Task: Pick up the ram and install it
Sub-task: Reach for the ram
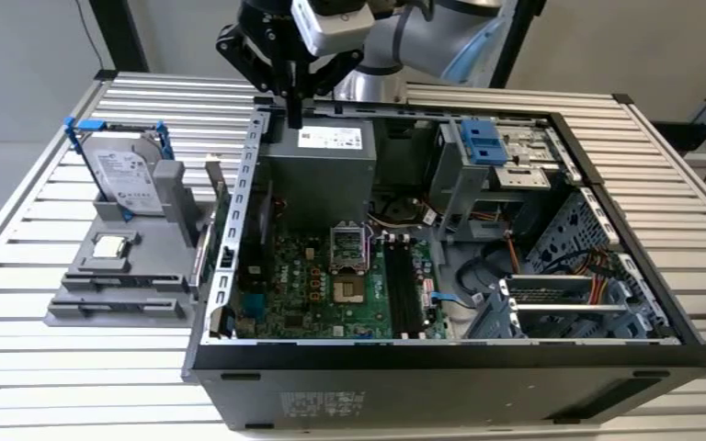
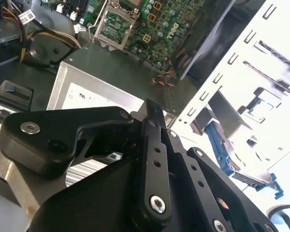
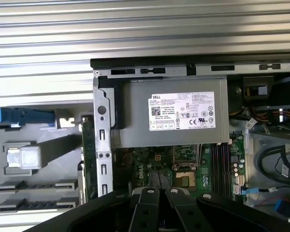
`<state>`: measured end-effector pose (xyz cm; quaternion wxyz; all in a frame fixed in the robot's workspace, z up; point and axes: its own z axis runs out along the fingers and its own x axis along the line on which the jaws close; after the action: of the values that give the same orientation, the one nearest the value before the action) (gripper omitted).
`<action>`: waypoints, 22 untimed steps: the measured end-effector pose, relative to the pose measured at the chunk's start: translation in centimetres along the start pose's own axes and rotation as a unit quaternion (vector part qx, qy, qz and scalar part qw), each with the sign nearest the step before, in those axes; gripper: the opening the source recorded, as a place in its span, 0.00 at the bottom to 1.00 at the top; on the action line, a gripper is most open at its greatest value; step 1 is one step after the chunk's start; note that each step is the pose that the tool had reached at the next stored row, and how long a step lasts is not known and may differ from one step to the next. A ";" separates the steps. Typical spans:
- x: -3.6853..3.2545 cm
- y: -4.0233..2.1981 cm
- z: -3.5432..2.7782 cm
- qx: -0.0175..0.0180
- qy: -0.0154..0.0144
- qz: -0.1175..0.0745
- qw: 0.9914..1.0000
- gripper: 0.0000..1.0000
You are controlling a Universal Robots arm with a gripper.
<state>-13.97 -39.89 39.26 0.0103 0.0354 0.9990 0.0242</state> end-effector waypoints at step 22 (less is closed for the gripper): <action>4.85 -0.34 -0.11 0.000 0.001 -0.011 1.000 0.00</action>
<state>-18.83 -39.89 39.26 0.0100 0.0242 0.9994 0.0244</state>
